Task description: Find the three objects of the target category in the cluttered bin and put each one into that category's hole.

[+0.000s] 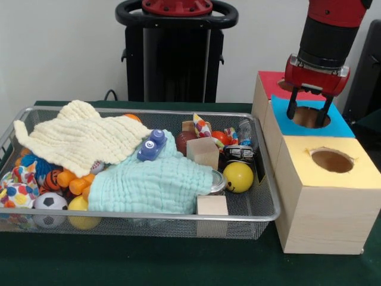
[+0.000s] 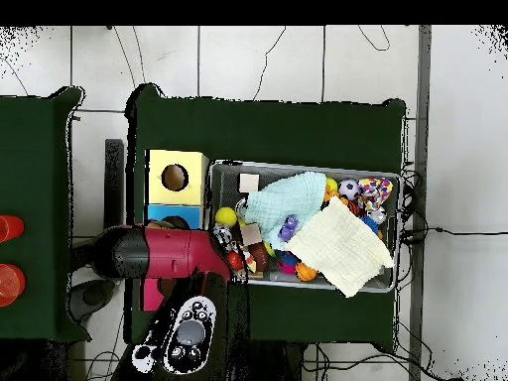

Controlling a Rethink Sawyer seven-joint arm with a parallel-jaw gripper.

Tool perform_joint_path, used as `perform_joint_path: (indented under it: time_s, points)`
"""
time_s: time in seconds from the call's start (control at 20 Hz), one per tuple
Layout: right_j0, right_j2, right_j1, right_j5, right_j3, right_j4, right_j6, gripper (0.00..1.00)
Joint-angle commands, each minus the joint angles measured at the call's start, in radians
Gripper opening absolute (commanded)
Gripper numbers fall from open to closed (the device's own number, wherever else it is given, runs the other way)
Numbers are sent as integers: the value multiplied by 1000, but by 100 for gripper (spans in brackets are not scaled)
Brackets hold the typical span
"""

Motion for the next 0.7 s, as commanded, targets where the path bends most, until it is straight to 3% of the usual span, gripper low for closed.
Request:
perform_joint_path:
  time_s: [0.05, 0.35, 0.7]
  points:
    - [-42, -12, -69, 199, 60, -31, 85, 100]
    - [-39, -37, -104, 280, 37, -55, 65, 100]
    - [-77, -53, -82, 211, 43, -102, 5, 100]
